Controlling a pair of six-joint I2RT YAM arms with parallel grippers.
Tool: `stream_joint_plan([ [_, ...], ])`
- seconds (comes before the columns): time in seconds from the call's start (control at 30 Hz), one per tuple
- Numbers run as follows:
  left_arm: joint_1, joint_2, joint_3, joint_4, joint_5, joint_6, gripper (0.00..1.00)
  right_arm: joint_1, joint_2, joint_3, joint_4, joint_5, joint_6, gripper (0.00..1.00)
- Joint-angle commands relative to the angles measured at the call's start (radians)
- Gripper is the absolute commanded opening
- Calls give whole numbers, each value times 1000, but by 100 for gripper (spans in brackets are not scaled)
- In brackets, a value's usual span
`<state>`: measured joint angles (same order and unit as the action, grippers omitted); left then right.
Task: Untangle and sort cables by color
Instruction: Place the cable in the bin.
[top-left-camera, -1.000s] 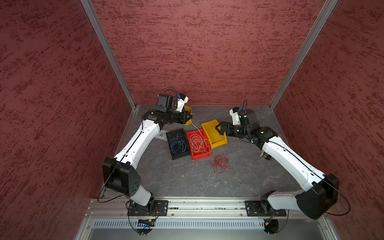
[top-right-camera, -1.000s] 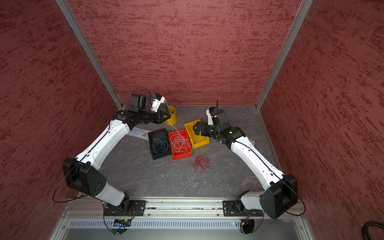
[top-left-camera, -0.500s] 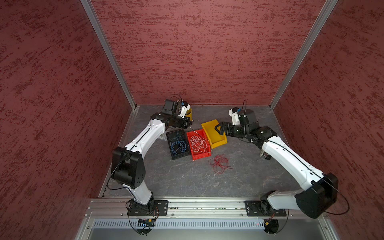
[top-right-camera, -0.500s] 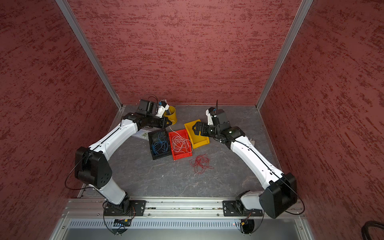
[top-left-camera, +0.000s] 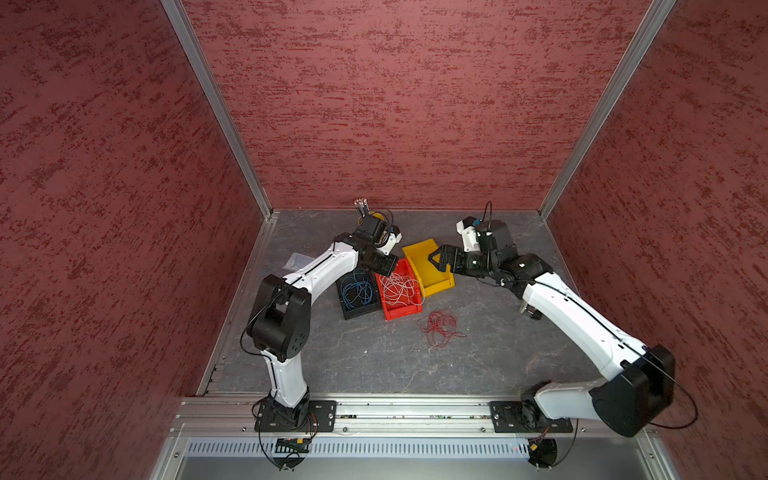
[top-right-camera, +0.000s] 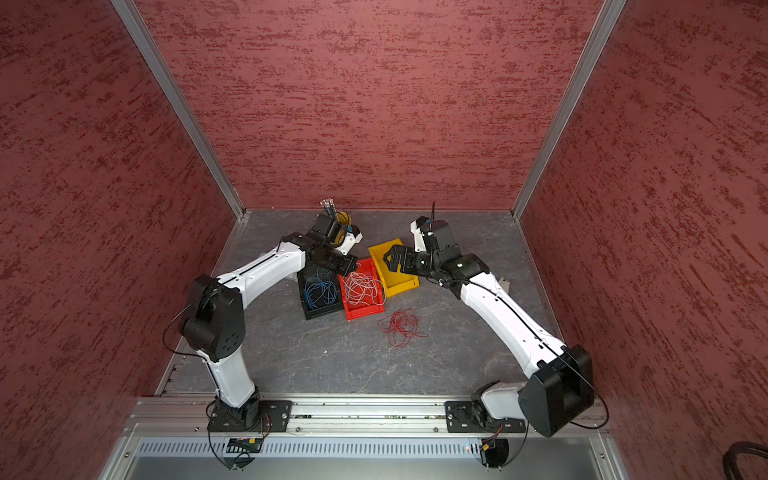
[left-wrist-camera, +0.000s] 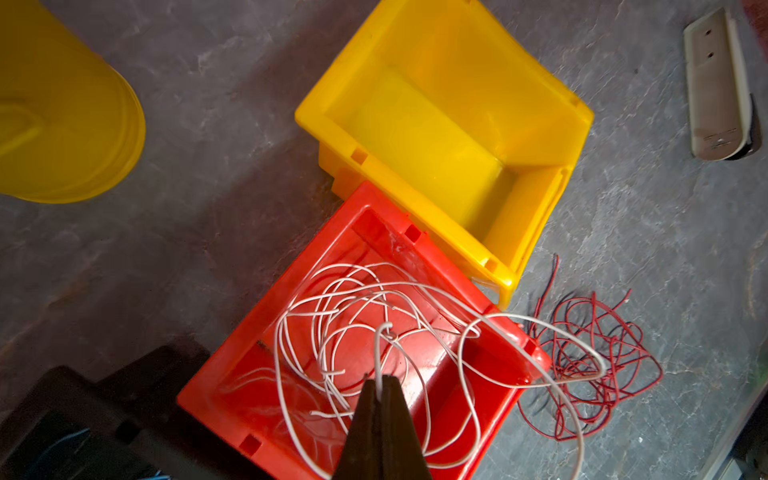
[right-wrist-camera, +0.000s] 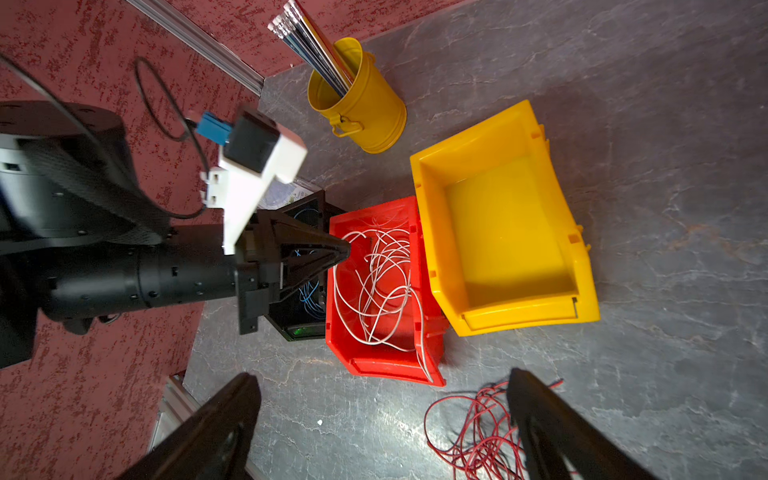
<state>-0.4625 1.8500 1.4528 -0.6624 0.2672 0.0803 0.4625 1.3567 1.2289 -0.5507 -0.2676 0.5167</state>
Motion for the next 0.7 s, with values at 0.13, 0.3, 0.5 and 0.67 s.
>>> stream_joint_plan([
  [0.13, -11, 70, 11, 5, -36, -3, 0, -7, -31, -26, -5, 4, -4, 98],
  [0.3, -10, 88, 15, 1, -48, -9, 5, -7, -33, -25, -10, 7, -3, 98],
  [0.5, -1, 85, 26, -14, -40, -10, 25, -7, -37, -24, -13, 7, -1, 98],
  [0.67, 4, 63, 30, -11, -30, -19, 37, -7, -41, -25, -11, 5, 5, 98],
])
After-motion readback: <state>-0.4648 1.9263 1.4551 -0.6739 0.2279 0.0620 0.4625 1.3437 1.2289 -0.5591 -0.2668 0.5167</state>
